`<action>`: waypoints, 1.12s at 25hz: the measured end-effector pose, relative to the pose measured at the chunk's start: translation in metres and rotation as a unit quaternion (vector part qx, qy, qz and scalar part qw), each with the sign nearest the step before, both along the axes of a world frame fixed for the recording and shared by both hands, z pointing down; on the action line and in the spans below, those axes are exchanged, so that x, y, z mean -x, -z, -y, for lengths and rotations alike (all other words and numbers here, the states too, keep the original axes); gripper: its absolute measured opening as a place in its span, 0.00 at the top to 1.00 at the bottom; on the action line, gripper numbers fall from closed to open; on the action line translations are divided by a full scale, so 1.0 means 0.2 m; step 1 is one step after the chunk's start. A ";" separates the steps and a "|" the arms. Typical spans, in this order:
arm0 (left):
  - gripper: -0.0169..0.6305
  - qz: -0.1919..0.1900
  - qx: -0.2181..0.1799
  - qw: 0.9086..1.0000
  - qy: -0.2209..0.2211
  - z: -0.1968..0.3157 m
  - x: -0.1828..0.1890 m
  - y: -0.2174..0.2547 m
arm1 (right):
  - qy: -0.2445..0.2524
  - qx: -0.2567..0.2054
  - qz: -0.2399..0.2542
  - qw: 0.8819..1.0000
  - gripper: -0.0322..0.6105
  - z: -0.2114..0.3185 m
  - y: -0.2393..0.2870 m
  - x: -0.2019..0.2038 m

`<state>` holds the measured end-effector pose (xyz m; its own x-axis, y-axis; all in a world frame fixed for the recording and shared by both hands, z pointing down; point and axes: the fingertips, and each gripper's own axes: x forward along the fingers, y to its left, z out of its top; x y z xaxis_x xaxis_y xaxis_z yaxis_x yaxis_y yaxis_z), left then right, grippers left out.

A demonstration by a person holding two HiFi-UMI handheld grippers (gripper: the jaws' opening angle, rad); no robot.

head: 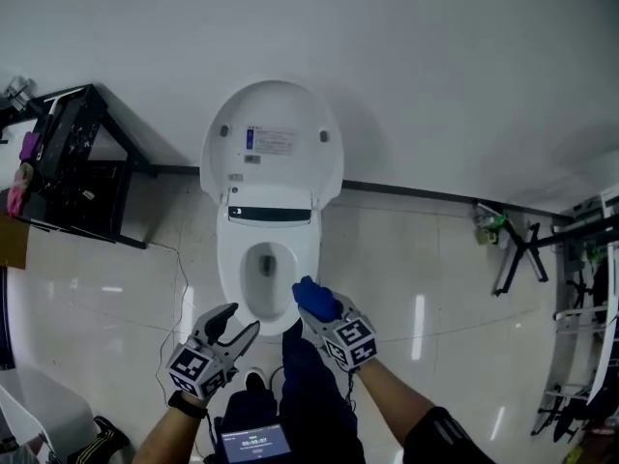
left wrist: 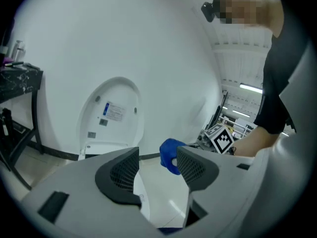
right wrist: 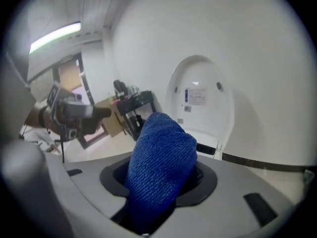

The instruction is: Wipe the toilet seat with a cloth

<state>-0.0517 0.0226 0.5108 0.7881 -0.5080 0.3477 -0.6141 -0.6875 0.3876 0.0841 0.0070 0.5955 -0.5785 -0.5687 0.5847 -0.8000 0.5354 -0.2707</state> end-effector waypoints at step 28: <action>0.60 -0.060 -0.058 0.997 -0.003 -1.17 0.54 0.79 | -0.131 -0.084 0.160 0.975 0.62 -1.39 1.39 0.28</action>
<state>-0.1601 0.2561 0.3526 0.8231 -0.5348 0.1908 -0.5646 -0.7349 0.3757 0.0286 0.2852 0.3167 -0.5378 -0.7942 0.2830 -0.8042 0.3824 -0.4551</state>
